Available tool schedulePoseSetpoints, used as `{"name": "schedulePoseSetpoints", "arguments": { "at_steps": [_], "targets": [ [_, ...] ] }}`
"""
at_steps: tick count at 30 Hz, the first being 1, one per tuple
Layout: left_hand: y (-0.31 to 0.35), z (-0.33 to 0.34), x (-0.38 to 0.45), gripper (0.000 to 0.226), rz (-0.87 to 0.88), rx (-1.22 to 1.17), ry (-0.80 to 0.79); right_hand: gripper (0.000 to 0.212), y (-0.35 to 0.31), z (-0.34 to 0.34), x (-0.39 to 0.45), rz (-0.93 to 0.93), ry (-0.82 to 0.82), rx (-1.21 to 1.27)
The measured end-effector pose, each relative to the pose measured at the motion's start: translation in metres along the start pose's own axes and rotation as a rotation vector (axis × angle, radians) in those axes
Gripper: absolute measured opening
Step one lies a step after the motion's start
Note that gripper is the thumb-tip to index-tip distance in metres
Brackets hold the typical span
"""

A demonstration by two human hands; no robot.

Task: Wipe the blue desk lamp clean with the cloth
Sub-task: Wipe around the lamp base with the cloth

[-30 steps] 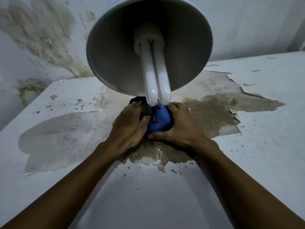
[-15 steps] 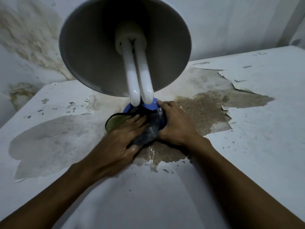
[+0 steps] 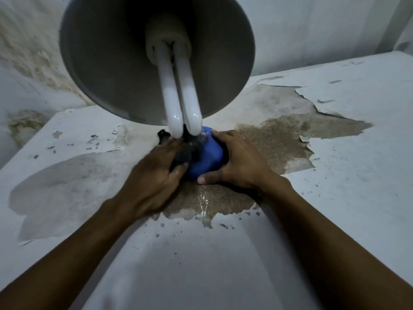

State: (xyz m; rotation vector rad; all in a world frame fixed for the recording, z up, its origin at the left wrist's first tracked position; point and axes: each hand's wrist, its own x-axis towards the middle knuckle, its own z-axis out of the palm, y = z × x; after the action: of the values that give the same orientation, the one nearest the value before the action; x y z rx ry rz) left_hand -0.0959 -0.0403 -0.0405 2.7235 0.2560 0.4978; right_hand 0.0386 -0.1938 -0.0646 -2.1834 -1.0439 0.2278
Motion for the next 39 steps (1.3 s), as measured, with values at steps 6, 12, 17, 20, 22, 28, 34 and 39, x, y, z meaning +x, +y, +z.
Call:
{"name": "schedulePoseSetpoints", "arguments": {
  "at_steps": [6,12,17,20,22,28,34,39],
  "targets": [
    [0.010,-0.002,-0.028,0.058,0.074,-0.073,0.028,0.122,-0.001,-0.001,0.000,0.000,-0.010,-0.009],
    [0.021,0.006,0.004,0.048,-0.136,-0.034,0.064,0.121,-0.001,-0.002,-0.001,0.005,-0.013,-0.013],
    [0.030,0.005,-0.007,0.052,-0.027,-0.008,0.013,0.120,0.001,0.000,0.000,0.003,0.004,-0.007],
    [0.032,0.005,-0.020,0.055,0.080,-0.009,-0.038,0.119,0.001,0.000,0.001,0.004,0.006,-0.016],
    [0.032,0.006,-0.011,0.054,0.047,0.040,-0.057,0.119,0.002,0.001,0.001,-0.001,0.015,-0.009],
    [0.036,0.002,-0.010,0.055,0.032,0.155,-0.090,0.117,0.002,0.003,-0.001,-0.016,0.025,0.014],
    [0.044,-0.001,-0.004,0.047,-0.069,0.134,-0.087,0.118,0.003,0.002,0.000,-0.010,0.025,0.006],
    [0.039,-0.023,0.021,0.018,-0.427,-0.134,-0.210,0.120,0.002,0.002,-0.001,0.005,0.020,0.028]
  ]
}}
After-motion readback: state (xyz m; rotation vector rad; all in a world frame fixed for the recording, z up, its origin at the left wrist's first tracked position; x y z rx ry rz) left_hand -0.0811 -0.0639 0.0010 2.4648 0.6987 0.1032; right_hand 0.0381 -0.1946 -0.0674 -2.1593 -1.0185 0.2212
